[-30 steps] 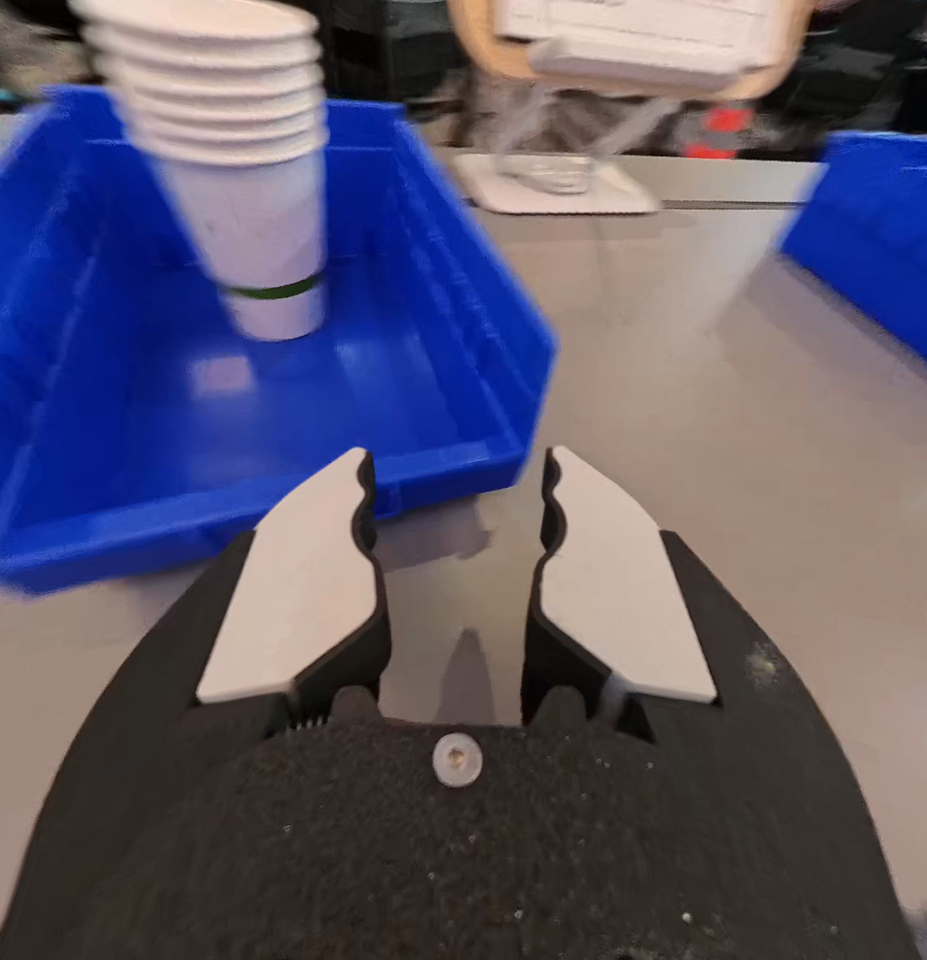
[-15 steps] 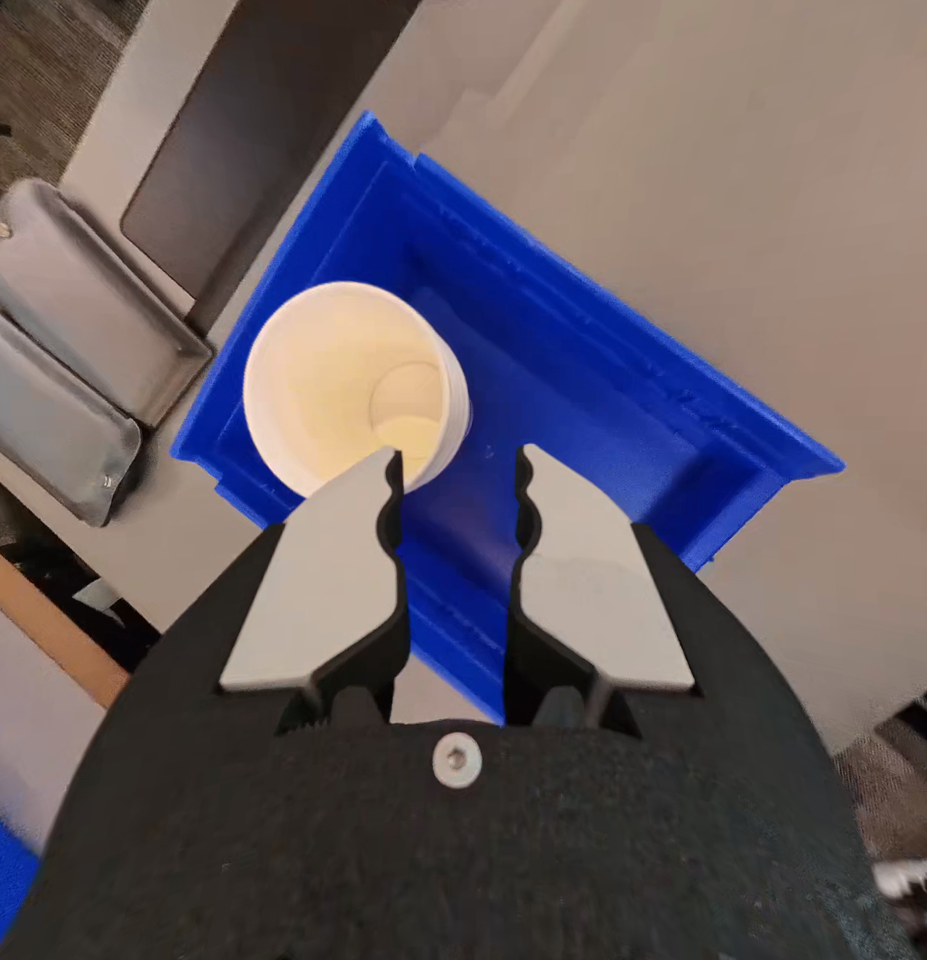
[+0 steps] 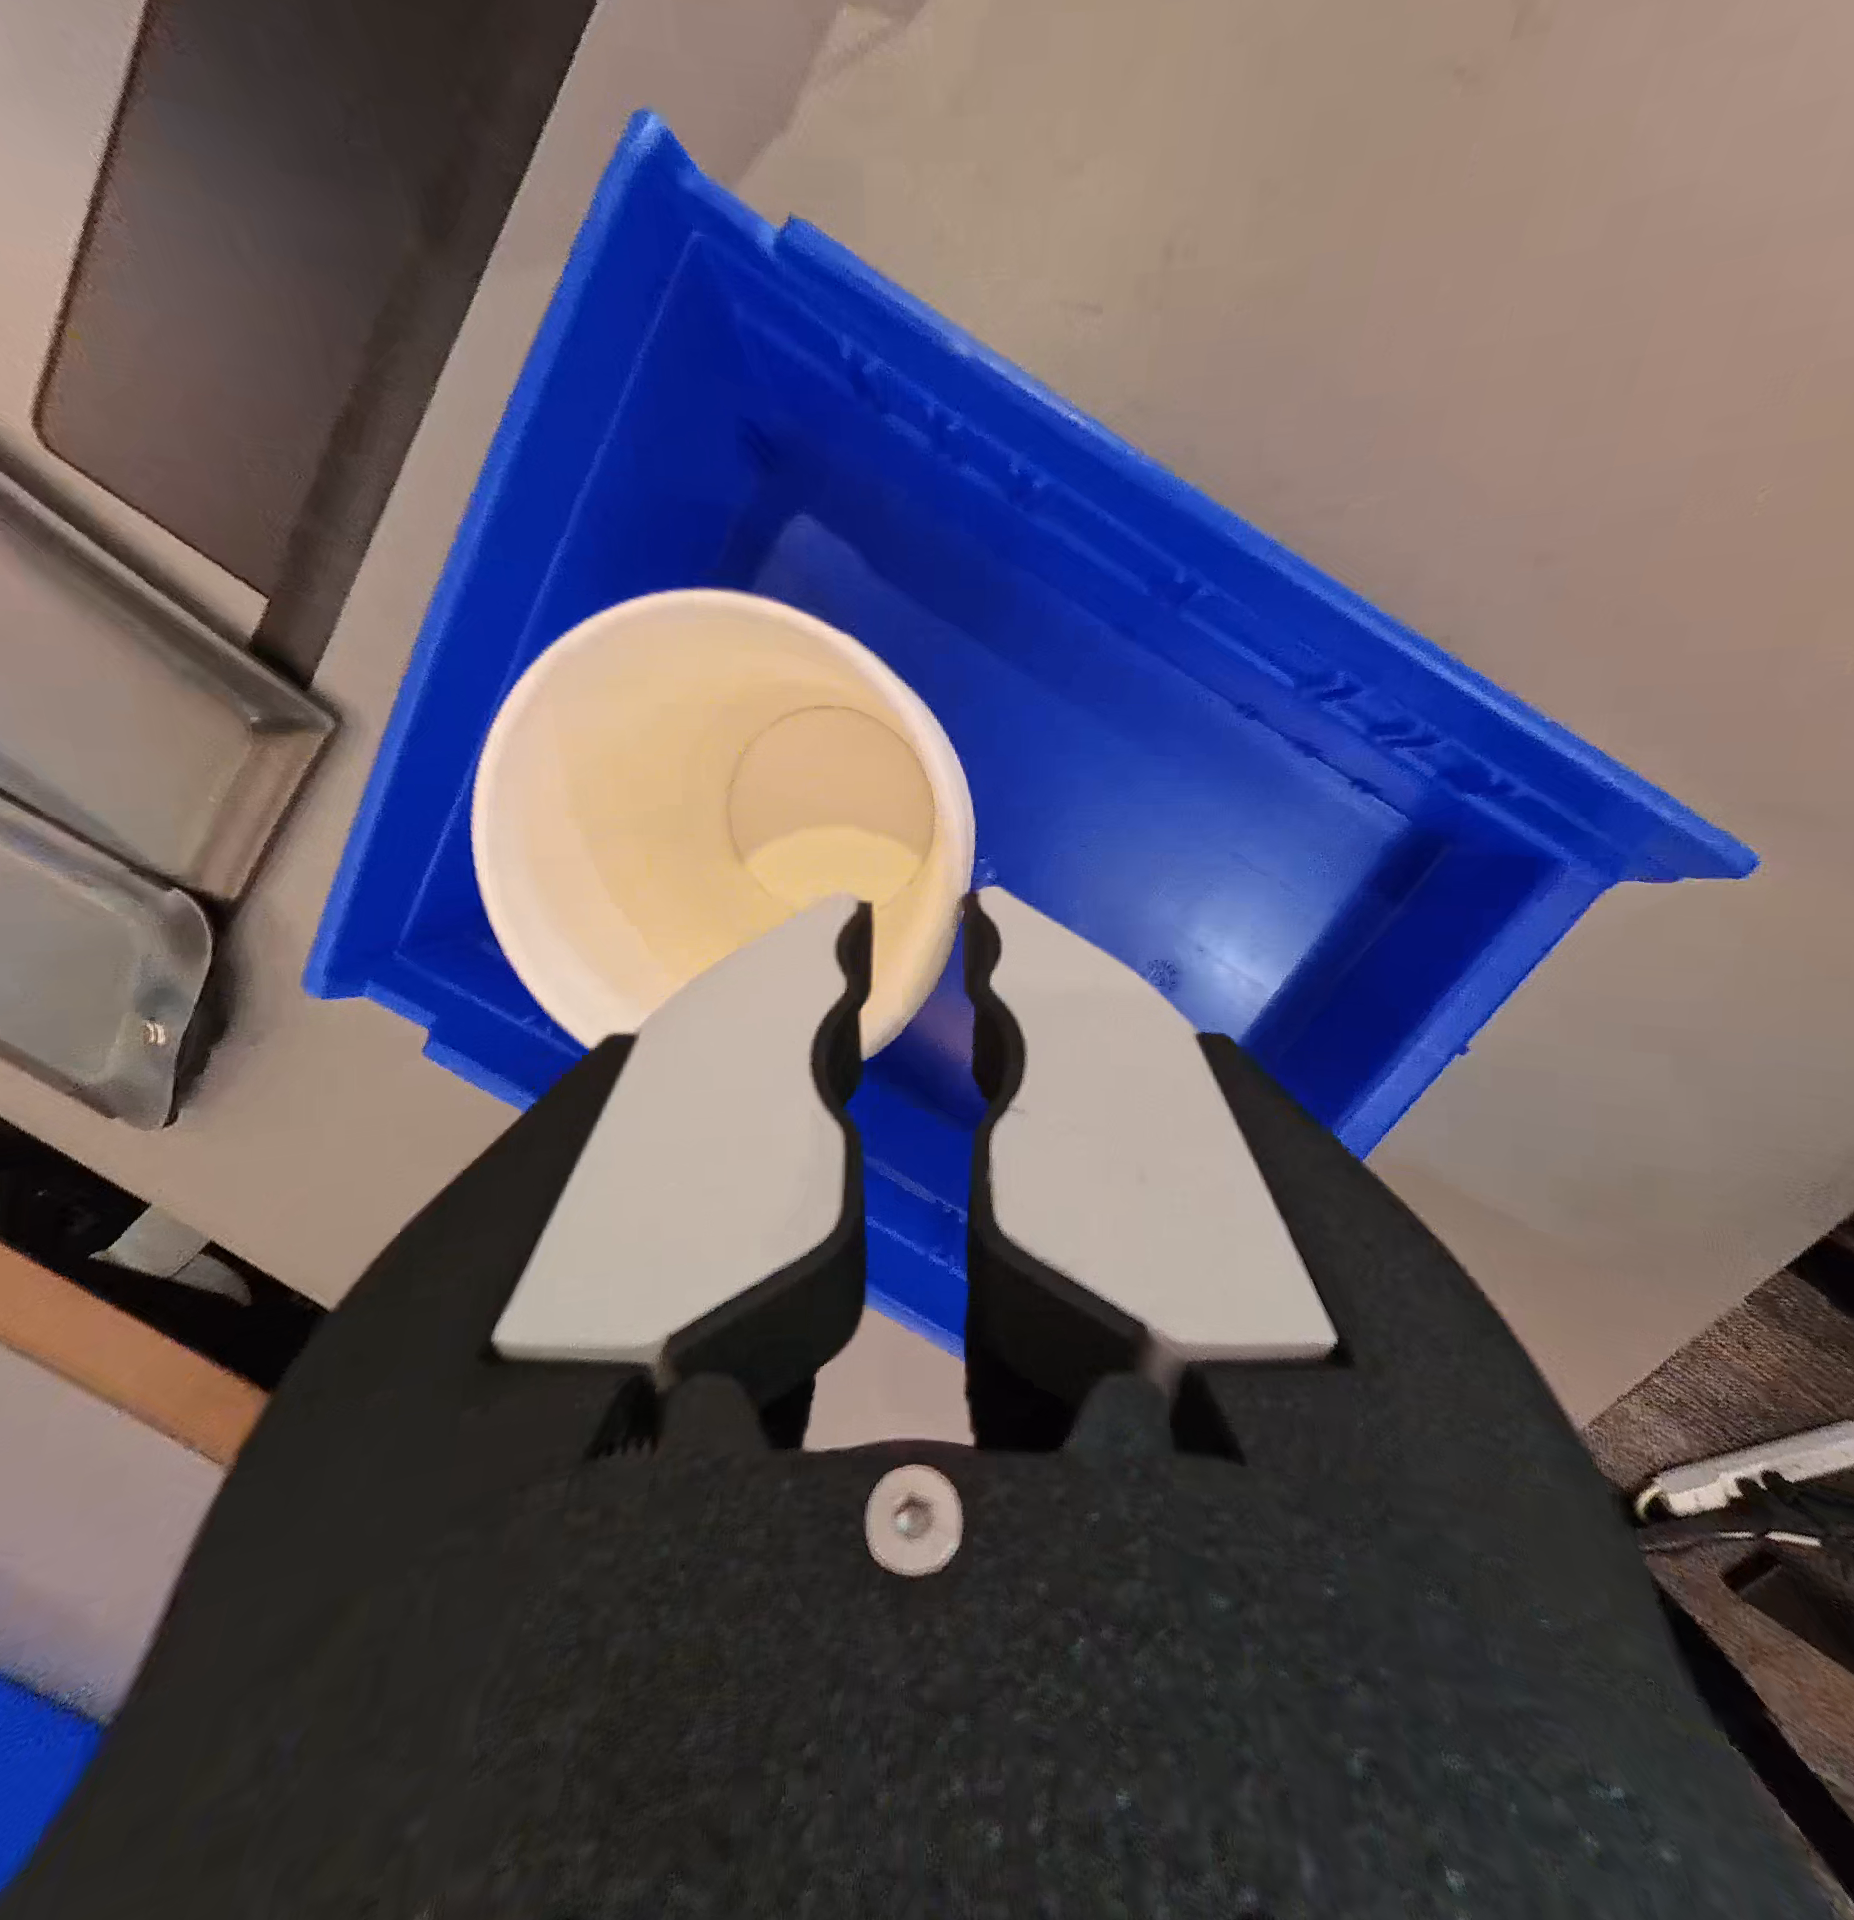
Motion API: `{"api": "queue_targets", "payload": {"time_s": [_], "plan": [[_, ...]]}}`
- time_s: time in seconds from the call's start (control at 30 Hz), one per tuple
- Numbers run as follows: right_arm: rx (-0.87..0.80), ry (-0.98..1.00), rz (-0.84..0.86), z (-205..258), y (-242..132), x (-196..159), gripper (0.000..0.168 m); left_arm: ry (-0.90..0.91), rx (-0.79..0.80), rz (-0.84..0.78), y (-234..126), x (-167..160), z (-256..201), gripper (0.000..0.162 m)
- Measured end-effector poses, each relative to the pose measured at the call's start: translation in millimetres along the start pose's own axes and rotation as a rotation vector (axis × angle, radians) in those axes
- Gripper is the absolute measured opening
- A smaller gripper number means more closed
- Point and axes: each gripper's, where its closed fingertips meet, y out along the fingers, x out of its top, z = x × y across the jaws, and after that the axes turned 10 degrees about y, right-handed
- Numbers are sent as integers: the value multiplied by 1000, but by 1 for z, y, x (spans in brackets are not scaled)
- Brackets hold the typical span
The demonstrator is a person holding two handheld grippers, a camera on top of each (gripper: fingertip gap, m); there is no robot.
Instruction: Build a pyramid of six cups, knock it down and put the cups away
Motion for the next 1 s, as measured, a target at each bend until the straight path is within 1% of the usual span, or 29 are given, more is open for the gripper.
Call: {"api": "queue_targets", "payload": {"time_s": [0.07,0.13,0.17,0.23,0.43,0.47,0.5,0.53,0.57,0.6,0.63,0.87,1.0], "plan": [[4,-3,5,1,1,-1,50,7,-3,2,3,1,0,15],[5,-8,6,2,2,0,49,4,-34,12,7,0,-3,11],[5,-10,7,2,2,0,49,9,-44,14,8,0,-4,6],[5,-9,8,1,3,0,48,5,-49,7,9,2,-4,4],[14,0,14,1,4,-1,48,16,-70,44,9,3,-7,4],[15,-2,15,2,4,-1,48,15,-67,48,9,4,-7,6],[16,-4,15,2,4,-1,48,10,-61,48,9,5,-6,14],[15,-6,16,2,4,-2,48,3,-60,45,8,6,-5,18],[15,-8,17,2,4,-2,48,-1,-69,41,7,6,-6,17],[14,-9,18,2,4,-2,48,-1,-83,39,6,6,-8,6],[14,-10,19,2,4,-2,48,-1,-89,40,5,6,-8,3],[11,-10,23,2,4,-3,47,-6,-73,49,2,5,-4,3],[11,-9,19,2,3,-2,47,0,-46,43,-11,8,1,3]]}}
